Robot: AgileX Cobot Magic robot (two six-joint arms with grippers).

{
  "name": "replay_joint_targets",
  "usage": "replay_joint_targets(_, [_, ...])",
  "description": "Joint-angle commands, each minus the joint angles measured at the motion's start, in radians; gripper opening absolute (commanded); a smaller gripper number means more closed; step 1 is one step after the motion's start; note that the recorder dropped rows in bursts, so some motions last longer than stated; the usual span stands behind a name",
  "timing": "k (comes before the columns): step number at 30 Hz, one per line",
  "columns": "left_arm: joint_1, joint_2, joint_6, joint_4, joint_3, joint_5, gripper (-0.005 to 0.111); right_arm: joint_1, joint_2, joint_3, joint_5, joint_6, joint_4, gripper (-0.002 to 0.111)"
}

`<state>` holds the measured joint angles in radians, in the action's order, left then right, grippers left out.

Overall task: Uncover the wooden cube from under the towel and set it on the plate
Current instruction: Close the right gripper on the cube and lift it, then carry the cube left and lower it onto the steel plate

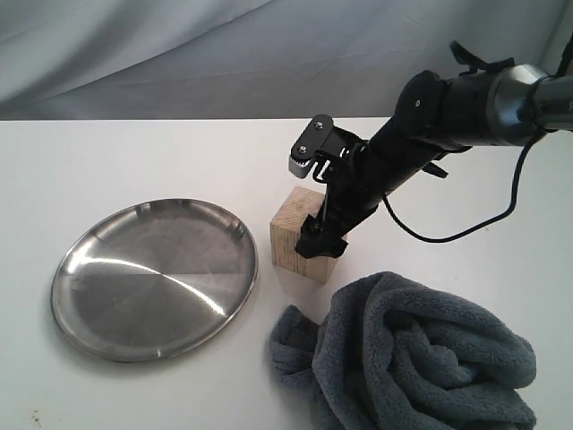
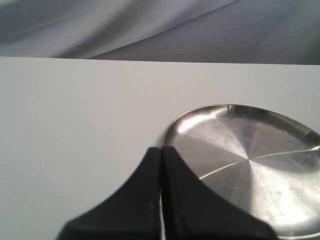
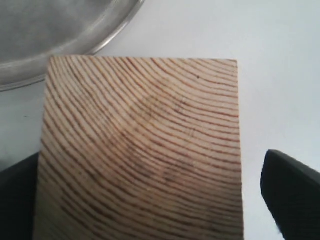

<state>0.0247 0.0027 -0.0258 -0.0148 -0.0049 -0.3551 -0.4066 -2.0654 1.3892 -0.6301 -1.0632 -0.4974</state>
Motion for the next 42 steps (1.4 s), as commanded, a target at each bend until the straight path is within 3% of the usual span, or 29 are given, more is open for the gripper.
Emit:
replay_joint_targets(1, [-0.001, -0.003, 0.001, 0.0, 0.005, 0.01, 0.0, -0.003, 0.002, 0.005, 0.019, -0.006, -0.01, 0.084])
replay_joint_targets(4, [-0.001, -0.003, 0.001, 0.0, 0.005, 0.01, 0.0, -0.003, 0.002, 0.005, 0.017, -0.006, -0.01, 0.064])
replay_joint_targets(8, [-0.001, -0.003, 0.001, 0.0, 0.005, 0.01, 0.0, -0.003, 0.002, 0.005, 0.017, -0.033, -0.01, 0.018])
replay_joint_targets(10, [-0.001, -0.003, 0.001, 0.0, 0.005, 0.01, 0.0, -0.003, 0.009, 0.005, 0.017, -0.033, -0.01, 0.002])
replay_joint_targets(27, [-0.001, -0.003, 0.001, 0.0, 0.005, 0.01, 0.0, -0.019, 0.293, 0.005, -0.044, -0.063, -0.253, 0.0])
replay_joint_targets(35, [-0.001, -0.003, 0.001, 0.0, 0.005, 0.01, 0.0, -0.19, 0.318, 0.005, -0.05, -0.144, -0.306, 0.0])
replay_joint_targets(42, [-0.001, -0.003, 0.001, 0.0, 0.005, 0.01, 0.0, -0.345, 0.254, 0.005, 0.214, -0.185, -0.298, 0.0])
